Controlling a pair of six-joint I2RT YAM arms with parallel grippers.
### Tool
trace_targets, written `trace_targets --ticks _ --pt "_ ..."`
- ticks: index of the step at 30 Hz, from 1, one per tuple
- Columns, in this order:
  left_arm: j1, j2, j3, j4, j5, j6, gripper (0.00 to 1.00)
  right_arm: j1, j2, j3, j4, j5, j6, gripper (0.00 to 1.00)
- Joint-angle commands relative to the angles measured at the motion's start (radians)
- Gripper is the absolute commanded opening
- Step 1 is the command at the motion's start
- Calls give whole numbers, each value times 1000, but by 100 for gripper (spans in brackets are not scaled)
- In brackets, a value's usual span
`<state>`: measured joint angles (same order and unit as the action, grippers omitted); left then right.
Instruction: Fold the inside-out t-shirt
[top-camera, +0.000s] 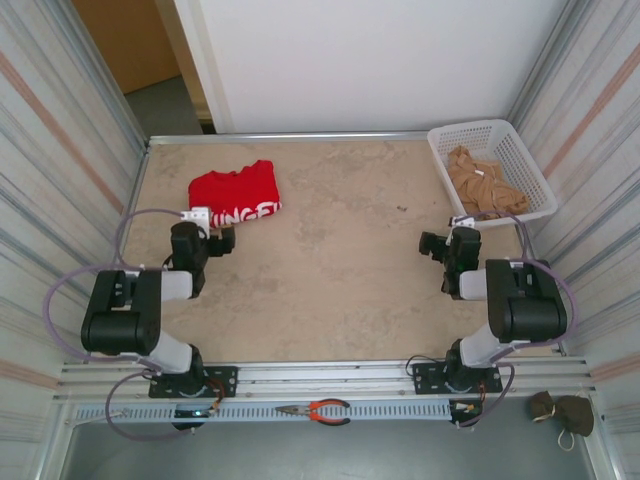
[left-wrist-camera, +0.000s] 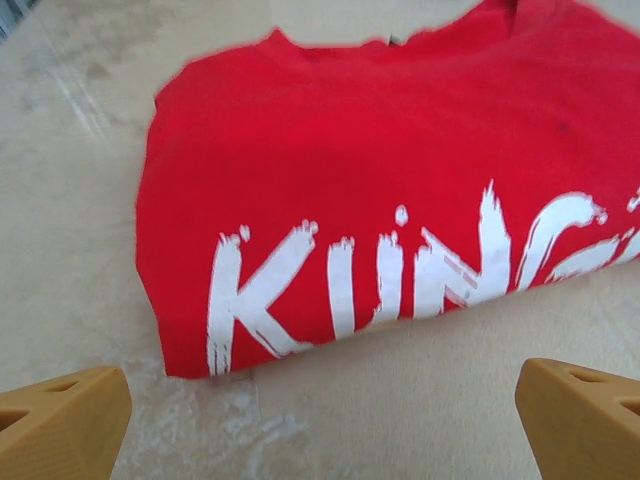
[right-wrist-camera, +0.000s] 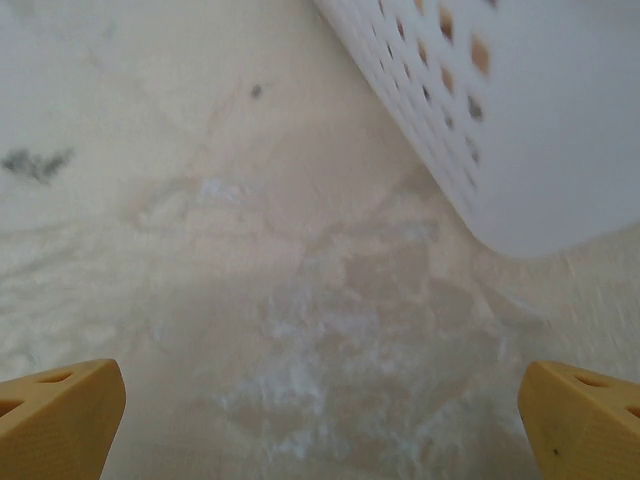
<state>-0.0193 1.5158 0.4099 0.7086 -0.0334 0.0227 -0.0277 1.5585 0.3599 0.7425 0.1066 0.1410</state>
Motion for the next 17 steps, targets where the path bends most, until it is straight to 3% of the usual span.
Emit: trace_targets --ticks 1,3,12,17 --pt "5 16 2 115 39 36 99 -9 -25 60 17 -40 -31 99" --pt "7 0 11 62 45 30 99 15 -4 26 124 -2 -49 99" --pt "7 6 18 59 44 29 99 -18 -4 67 36 -85 -40 99" --pt "-7 -9 -5 88 26 42 99 -4 -20 42 68 -68 -52 99"
